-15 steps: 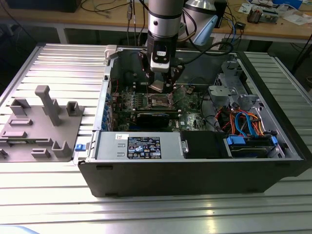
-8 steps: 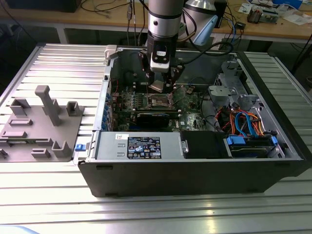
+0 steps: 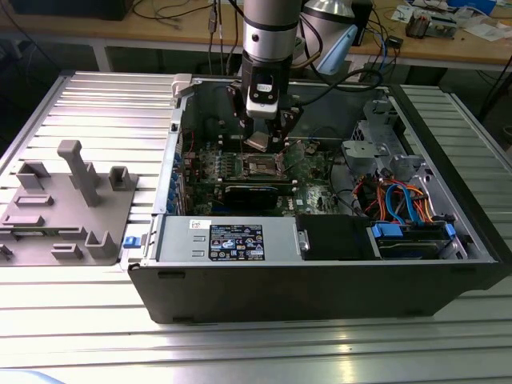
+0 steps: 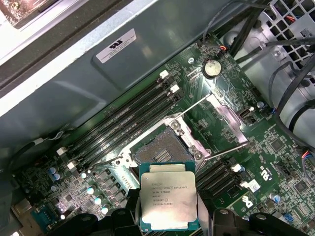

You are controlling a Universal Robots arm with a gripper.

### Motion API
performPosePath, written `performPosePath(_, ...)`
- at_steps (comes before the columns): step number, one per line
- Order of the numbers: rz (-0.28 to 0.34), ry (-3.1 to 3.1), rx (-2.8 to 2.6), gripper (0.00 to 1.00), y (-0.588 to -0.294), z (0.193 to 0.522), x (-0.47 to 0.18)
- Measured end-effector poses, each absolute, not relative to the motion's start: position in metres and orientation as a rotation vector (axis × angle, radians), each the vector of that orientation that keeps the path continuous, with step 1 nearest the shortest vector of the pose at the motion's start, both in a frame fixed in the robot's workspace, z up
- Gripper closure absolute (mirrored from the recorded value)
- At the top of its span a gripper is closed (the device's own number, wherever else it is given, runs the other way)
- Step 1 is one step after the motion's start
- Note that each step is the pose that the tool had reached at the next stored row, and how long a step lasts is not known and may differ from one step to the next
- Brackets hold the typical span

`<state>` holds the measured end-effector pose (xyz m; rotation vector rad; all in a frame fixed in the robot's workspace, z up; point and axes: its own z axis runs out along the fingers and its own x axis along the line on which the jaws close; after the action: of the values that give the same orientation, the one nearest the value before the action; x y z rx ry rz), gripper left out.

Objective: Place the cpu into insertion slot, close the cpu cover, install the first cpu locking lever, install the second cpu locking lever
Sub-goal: 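Place the cpu into insertion slot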

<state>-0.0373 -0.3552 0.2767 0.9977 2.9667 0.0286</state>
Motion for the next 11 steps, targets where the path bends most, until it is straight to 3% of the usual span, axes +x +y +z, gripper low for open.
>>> performPosePath(11,0.027,2.963,1.007,0.45,-0.3552,0.2766,-0.0373)
